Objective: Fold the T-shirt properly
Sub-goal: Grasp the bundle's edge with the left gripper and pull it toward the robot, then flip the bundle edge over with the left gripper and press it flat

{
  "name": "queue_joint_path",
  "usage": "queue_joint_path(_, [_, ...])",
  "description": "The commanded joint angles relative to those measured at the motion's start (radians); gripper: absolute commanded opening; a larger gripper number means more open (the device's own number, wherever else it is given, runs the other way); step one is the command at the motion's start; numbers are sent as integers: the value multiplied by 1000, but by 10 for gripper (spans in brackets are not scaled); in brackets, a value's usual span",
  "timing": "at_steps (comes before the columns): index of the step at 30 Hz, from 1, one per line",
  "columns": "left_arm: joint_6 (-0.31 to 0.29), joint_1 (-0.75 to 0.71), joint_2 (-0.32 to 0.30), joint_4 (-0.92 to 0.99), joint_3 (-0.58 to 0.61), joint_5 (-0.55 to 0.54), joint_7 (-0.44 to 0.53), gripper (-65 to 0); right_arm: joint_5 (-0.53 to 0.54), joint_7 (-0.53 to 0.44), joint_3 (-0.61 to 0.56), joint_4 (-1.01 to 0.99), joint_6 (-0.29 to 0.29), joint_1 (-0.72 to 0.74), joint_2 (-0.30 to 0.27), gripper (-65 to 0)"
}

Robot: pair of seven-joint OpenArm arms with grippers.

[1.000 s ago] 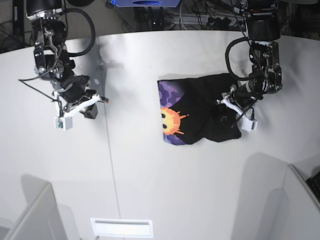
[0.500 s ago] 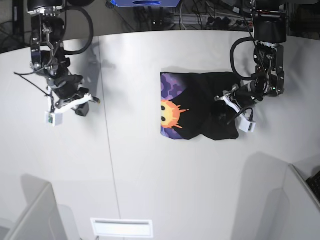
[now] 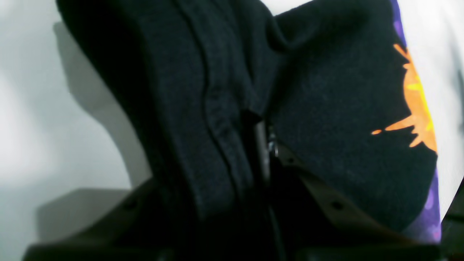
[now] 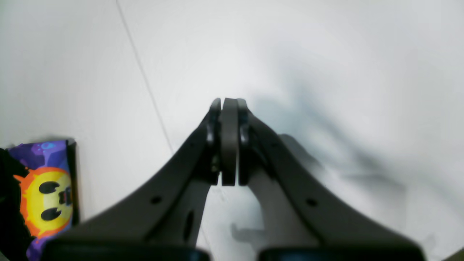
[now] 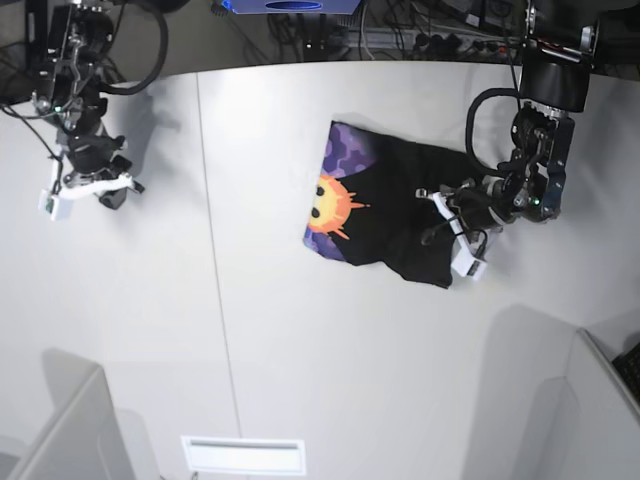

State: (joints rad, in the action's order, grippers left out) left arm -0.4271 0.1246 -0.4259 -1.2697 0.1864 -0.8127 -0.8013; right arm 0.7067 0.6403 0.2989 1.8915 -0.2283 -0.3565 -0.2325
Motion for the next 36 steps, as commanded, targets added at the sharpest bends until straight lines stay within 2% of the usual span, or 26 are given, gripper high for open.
queue_joint_path(1, [6,13,-11,-5,25,34,-42,-650,3,-18,19,16,5,-2,-8,-650])
queue_joint_path(7, [6,83,-46,-3,160,49,-42,-650,3,-18,62,16,5,-42,-3,-650])
queue_joint_path(18, [0,229,-46,-6,405,352,-37,-650,-3,-18,69,16,5,-71,34,-650])
queue_joint_path(26, [0,344,19,-6,569,390,-34,-650,-3,-18,69,16,5,-83,48,-650])
queue_joint_path(33, [-5,398,106,-6,700,451,-28,-650,-3,-18,69,16,5,-85,48,-650])
queue_joint_path(36, [-83,396,141,0,714,525,39,-650,-3,-18,69,16,5,-85,48,-650])
